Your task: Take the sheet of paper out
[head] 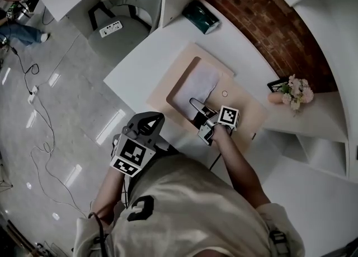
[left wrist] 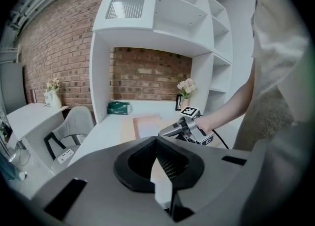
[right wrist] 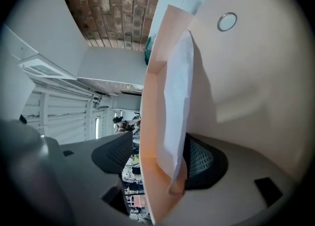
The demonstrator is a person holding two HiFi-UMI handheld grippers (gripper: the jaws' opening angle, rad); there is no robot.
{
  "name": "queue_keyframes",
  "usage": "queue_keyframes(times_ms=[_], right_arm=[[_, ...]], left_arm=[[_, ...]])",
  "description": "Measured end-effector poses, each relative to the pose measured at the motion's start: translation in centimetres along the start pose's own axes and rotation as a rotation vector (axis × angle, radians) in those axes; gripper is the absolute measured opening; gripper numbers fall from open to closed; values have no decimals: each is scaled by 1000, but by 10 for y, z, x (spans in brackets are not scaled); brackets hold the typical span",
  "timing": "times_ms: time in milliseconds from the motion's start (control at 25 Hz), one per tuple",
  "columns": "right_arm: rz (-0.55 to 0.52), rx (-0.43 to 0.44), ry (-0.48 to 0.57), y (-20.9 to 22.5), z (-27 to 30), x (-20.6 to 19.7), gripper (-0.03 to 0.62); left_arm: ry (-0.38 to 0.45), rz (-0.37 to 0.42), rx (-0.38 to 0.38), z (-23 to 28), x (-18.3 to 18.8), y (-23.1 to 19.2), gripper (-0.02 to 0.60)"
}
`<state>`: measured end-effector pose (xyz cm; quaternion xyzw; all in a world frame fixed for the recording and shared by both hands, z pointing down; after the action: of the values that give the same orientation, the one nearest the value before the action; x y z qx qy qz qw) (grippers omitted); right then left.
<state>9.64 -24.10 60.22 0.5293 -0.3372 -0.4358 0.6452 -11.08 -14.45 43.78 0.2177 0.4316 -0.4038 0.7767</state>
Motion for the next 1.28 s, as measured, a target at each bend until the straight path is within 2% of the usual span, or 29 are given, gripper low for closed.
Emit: queue_keyframes(times_ms=[200, 440, 760, 920, 1080, 1280], right_arm=[[-14, 12, 47, 1, 6, 6, 319], [-58, -35, 3, -4, 17, 6, 273], [-99, -55, -36, -4, 29, 14, 261], [-108, -110, -19, -3, 36, 19, 215], [-169, -164, -66, -6, 44, 17, 209], [-197, -243, -77, -2, 45, 17, 141]], left_arm=[[-5, -27, 0, -3, -5, -10, 15], [-10, -26, -11, -1, -4, -11, 15], [-13, -19, -12, 1, -2, -3, 15], [-17, -19, 3, -1, -1, -2, 15], [-18, -28, 18, -2, -2, -2, 15], [-15, -35, 18, 2, 0, -1, 15]])
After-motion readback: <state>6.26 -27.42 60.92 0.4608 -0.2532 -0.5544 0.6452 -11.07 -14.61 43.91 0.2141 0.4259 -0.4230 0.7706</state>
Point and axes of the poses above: the fingertips, and each gripper's own axes: z forward along the fingers, y to its right, x out of its top, the point moved 7 cm from there along -z, backward along the fingers, and after that the axes turned 6 degrees about x, right-handed, at the moved point
